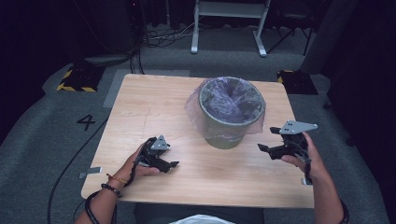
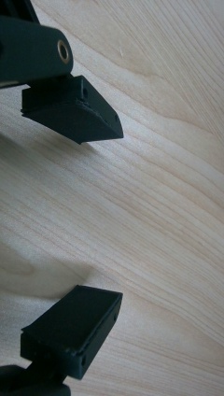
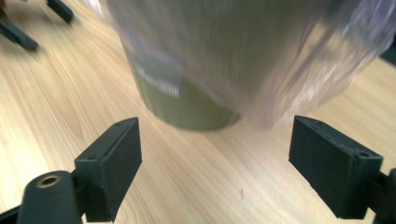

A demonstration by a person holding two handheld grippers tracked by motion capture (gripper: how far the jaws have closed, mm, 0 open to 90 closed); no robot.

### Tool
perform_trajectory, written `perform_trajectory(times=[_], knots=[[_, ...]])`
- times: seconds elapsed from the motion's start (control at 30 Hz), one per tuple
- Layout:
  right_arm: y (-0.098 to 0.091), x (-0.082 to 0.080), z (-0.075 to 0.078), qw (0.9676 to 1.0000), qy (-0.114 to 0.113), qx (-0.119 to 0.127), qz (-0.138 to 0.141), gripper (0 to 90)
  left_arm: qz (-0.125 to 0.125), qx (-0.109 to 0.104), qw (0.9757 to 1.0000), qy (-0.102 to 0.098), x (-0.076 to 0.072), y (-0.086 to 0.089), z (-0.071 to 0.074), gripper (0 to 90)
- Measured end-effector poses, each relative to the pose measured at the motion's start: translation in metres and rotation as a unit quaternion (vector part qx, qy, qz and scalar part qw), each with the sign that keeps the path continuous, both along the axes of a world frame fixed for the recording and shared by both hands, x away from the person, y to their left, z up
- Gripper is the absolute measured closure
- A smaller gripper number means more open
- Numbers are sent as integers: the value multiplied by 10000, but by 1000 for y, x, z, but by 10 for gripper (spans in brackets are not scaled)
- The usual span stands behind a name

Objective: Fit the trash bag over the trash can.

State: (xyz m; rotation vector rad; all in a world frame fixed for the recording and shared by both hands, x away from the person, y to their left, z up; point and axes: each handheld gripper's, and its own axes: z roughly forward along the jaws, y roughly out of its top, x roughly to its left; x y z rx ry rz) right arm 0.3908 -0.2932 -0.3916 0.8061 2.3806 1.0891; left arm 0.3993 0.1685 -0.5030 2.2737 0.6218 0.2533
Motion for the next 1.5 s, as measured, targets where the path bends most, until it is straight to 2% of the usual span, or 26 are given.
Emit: perform_trajectory(times=[0.1,0.13,0.17,0.23,0.3,0.43,0.47,0.53,0.6,0.7,0.73,0.83,0.87,1.0,1.13,1.5], knots=[[-1,-1,-10,9999,52,-105,-26,172,0,-1,10000,0,0,0,0,187],[-2,-2,-21,9996,114,-240,-94,172,0,-1,10000,1,0,0,0,187],[-3,-2,-26,9995,153,-276,-101,172,0,0,10000,1,0,0,0,187],[-4,-3,-30,9992,164,-339,-106,172,0,0,10000,0,0,0,0,187],[-8,-4,-46,9985,262,-456,-162,172,0,-1,10000,1,0,0,0,187],[-12,-6,-58,9980,377,-463,-190,173,1,-2,10000,1,0,0,0,186],[-16,-8,-66,9976,442,-493,-198,173,1,-1,10000,1,0,0,0,187],[-17,-9,-68,9976,456,-472,-202,173,2,-4,10000,2,0,0,0,186],[-23,-13,-78,9979,553,-285,-198,173,3,-3,10000,2,0,0,0,186],[-26,-16,-85,9977,598,-213,-236,174,4,-3,10000,2,0,0,0,187],[-31,-18,-94,9974,667,-142,-250,175,4,-4,10000,1,0,0,0,187],[-34,-21,-100,9968,729,-114,-292,175,12,-4,10000,2,0,0,0,186],[-38,-24,-106,9964,776,-22,-333,175,29,-3,10000,-1,-1,0,0,186],[-44,-29,-111,9968,687,169,-372,173,38,-5,10000,1,-1,0,0,186],[-47,-36,-112,9958,642,156,-642,168,39,-7,10000,3,-1,0,0,186],[-47,-37,-112,9951,646,165,-731,159,33,-4,10000,2,-1,0,0,185]])
